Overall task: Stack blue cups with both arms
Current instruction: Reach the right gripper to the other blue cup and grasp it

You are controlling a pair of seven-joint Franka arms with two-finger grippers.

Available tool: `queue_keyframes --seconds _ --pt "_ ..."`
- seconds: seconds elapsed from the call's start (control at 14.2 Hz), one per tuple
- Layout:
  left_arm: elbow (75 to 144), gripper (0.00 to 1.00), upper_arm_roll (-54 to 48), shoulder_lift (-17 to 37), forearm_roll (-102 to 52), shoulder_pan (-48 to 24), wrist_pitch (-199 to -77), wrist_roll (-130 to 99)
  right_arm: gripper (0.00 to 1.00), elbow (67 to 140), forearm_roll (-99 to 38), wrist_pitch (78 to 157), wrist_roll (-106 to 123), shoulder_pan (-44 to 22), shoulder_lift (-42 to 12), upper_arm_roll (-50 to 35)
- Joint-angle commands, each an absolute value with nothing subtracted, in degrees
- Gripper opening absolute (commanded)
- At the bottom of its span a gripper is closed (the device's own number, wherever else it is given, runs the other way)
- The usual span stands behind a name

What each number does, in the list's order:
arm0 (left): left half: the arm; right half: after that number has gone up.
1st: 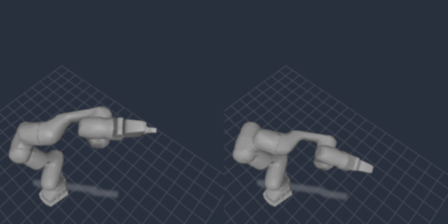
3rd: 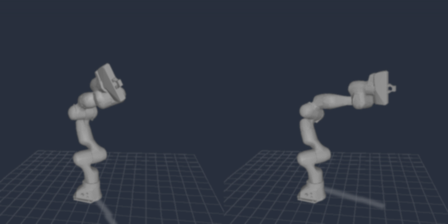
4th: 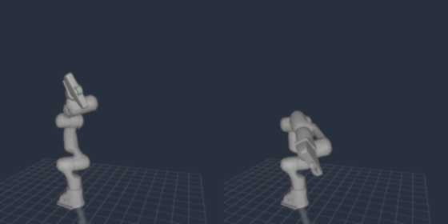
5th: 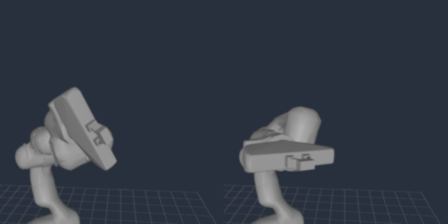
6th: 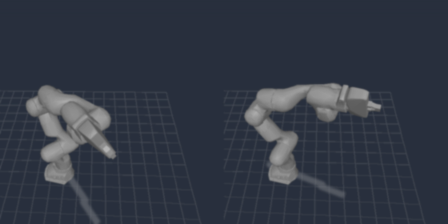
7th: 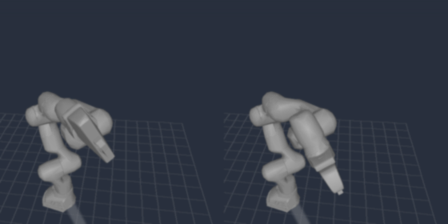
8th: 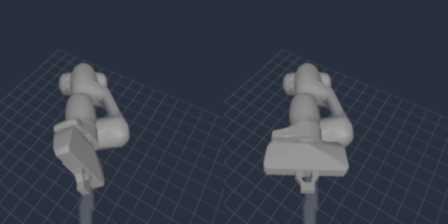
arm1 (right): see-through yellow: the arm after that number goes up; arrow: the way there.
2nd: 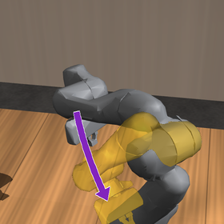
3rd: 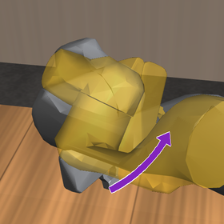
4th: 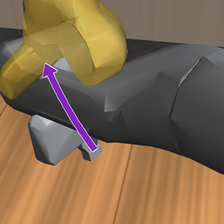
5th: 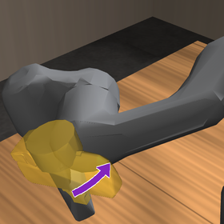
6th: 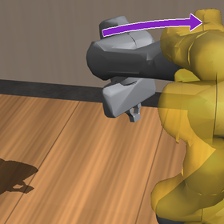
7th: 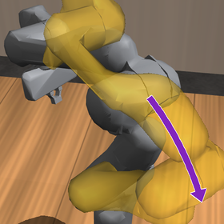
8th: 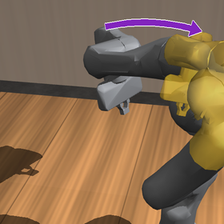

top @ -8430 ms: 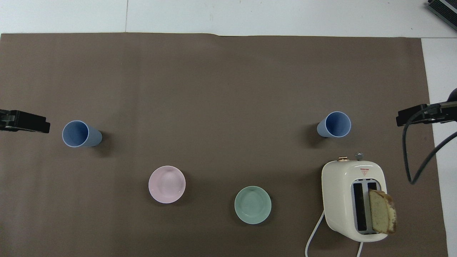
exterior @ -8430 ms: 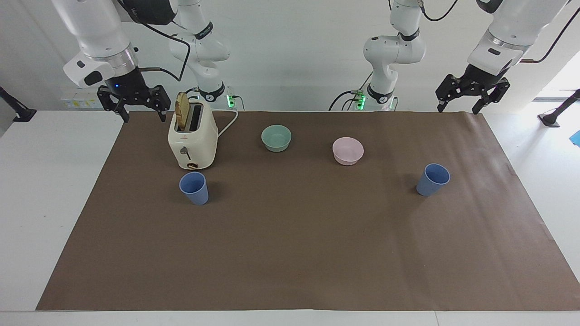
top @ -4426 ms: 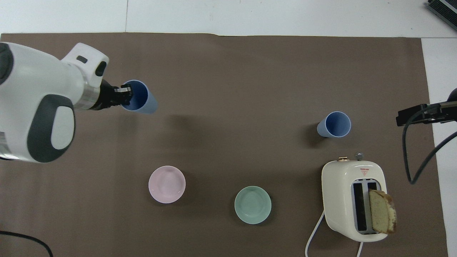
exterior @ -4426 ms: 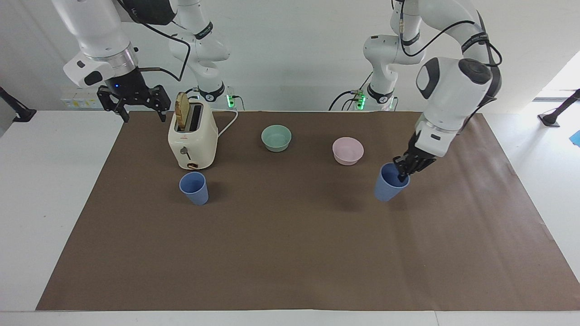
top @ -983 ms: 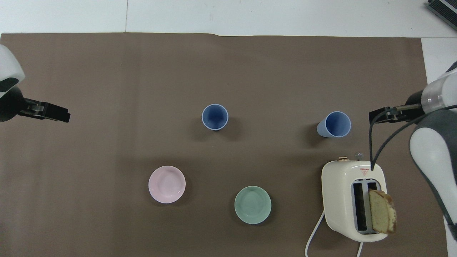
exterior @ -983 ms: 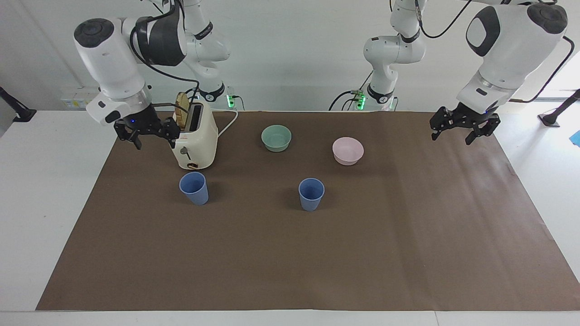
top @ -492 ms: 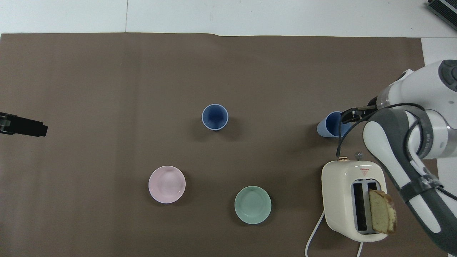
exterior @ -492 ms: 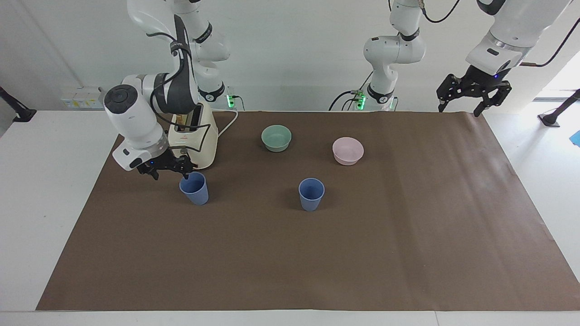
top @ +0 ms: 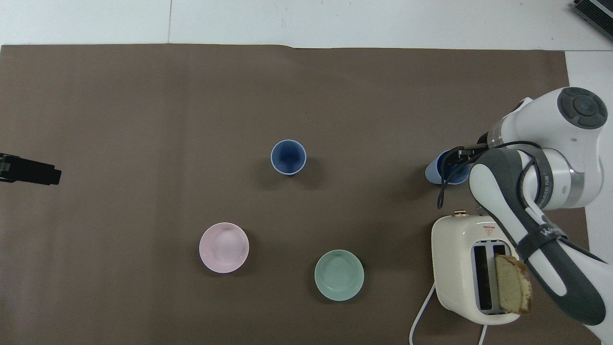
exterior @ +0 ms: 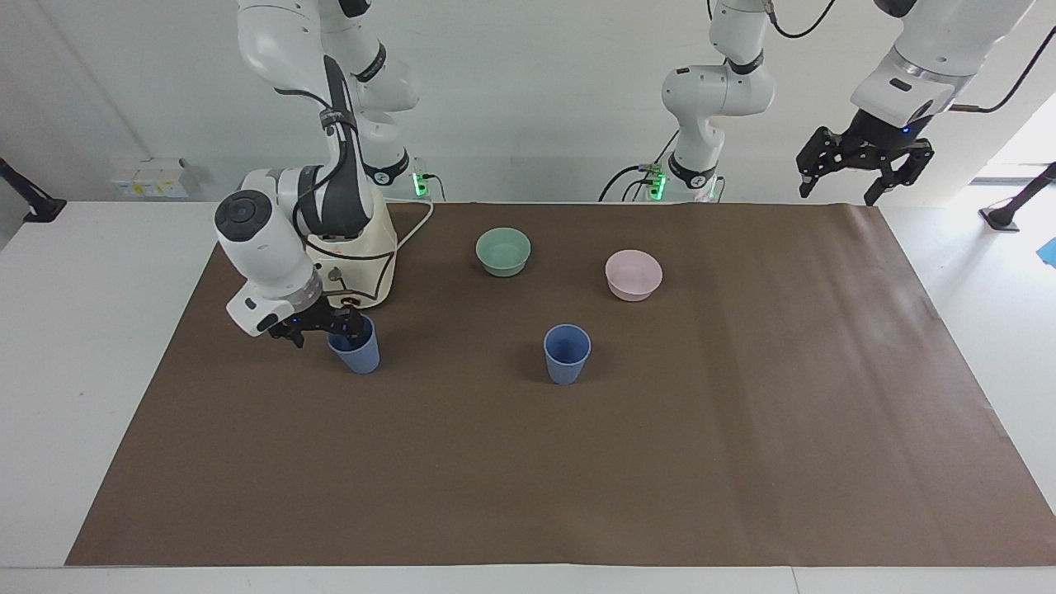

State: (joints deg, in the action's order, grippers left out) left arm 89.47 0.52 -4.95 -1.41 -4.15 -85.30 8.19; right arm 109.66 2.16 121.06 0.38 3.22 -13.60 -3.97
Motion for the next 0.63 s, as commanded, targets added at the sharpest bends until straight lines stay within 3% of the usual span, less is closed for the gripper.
queue_keyframes --seconds 0.0,0.07,0.21,0.56 --pt "89.4 1.0 0.7 -5.7 -0.9 -4.6 -84.1 7.2 0.27 110.8 1.1 122.3 0.7 3.3 -13.1 -4.0" --pt "89.8 1.0 0.7 -6.0 -0.9 -4.6 -84.0 7.2 0.12 110.8 1.1 122.4 1.3 3.3 -13.3 -4.0" --pt "90.2 1.0 0.7 -6.2 -0.9 -4.5 -84.2 7.1 0.0 110.8 1.3 123.0 4.1 3.3 -13.4 -4.0" --pt "92.0 1.0 0.6 -7.4 -0.9 -4.6 -84.2 3.9 0.0 110.7 1.2 122.8 3.9 3.1 -13.5 -4.0"
